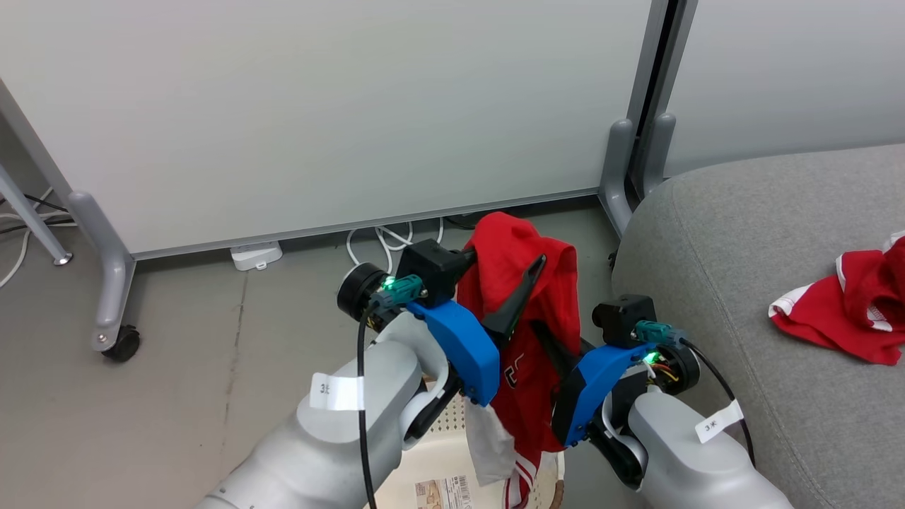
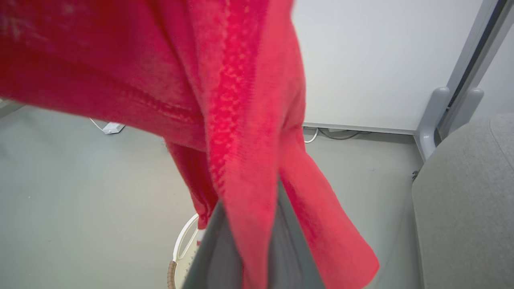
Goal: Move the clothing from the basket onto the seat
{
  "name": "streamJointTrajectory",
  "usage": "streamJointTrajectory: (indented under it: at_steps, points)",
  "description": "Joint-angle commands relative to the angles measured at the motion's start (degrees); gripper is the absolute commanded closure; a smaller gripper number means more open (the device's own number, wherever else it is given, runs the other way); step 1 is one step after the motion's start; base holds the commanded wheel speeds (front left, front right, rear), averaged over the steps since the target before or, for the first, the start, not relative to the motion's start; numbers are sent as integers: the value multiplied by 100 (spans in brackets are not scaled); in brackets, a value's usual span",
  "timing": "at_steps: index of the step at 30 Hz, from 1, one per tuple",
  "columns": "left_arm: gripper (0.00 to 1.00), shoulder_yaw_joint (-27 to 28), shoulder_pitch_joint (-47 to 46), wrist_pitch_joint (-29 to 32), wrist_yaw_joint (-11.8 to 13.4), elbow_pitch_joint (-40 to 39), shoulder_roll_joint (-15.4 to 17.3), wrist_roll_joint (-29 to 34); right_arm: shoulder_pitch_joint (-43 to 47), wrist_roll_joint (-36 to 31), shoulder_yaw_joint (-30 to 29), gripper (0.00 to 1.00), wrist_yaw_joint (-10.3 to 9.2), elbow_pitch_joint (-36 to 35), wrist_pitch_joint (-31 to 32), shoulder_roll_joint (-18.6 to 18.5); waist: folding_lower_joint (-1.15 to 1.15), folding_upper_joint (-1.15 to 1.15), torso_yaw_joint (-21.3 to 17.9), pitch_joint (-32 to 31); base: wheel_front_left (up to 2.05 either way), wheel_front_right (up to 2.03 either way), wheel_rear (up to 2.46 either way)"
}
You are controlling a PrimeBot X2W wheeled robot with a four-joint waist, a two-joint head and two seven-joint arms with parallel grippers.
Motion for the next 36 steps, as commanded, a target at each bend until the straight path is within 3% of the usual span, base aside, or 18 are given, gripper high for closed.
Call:
streamJointTrajectory:
  at_steps: [1, 11, 23, 36]
  points:
    - [0, 95, 104, -29, 41, -54, 22, 71, -30, -24, -40, 100, 1, -37, -33, -5, 0, 0, 1, 6, 0, 0, 0]
    - [0, 793, 988, -24, 207, -840, 406, 619, 38, -228, -328, 100, 1, -190, -33, -5, 0, 0, -14, 55, 0, 0, 0]
    - [0, 2302, 2816, -24, 276, -2202, 911, 1528, 249, -467, -603, 100, 1, -435, -33, -5, 0, 0, -32, 84, 0, 0, 0]
    - [0, 3808, 4196, -24, 245, -2821, 728, 2339, 340, -516, -660, 100, 1, -493, -34, -5, 0, 0, -16, 48, 0, 0, 0]
